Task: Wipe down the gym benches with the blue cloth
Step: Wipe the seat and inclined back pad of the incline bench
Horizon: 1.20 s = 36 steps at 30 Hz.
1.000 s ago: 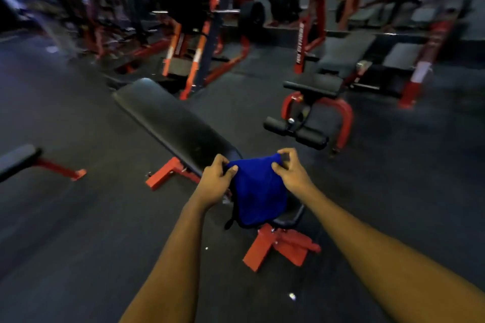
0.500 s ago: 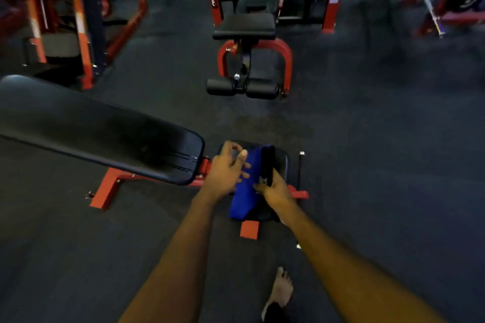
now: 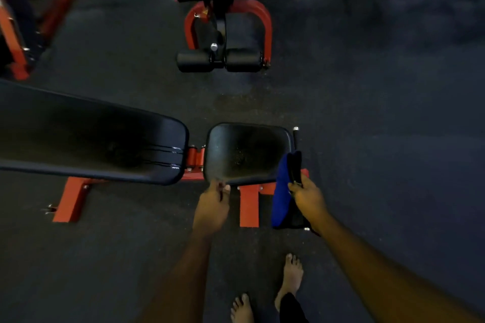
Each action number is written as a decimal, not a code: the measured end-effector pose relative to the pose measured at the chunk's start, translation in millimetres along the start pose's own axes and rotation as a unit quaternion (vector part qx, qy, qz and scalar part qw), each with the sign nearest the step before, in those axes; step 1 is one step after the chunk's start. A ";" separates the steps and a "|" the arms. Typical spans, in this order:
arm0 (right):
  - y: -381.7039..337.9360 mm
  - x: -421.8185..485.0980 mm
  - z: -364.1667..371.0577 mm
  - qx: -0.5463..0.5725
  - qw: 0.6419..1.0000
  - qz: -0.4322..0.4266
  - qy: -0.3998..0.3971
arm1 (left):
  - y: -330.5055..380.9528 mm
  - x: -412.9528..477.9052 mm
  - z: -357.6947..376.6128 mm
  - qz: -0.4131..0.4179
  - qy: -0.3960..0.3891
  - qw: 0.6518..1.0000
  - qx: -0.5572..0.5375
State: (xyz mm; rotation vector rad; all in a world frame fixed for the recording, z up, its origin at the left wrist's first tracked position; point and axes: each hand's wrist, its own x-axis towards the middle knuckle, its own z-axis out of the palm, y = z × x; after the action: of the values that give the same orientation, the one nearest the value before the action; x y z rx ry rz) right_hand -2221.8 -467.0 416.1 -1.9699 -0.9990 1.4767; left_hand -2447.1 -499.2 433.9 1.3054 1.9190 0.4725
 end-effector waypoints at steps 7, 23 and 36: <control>-21.8 41.1 21.1 -0.323 0.913 -0.150 0.197 | -51.0 61.8 19.8 -0.008 0.079 0.997 -0.003; 62.3 187.1 92.0 -0.468 0.826 -0.305 0.073 | -149.6 198.0 106.2 -0.001 0.282 0.957 -0.070; 59.5 206.6 93.8 -0.472 0.823 -0.290 0.129 | -154.0 193.7 108.2 -0.001 0.295 0.952 -0.082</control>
State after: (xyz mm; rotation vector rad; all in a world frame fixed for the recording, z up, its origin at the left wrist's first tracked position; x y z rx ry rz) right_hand -2264.0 -346.3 219.4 -2.0243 -2.2144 0.3300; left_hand -2499.6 -398.6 188.8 1.1303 2.2907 1.0968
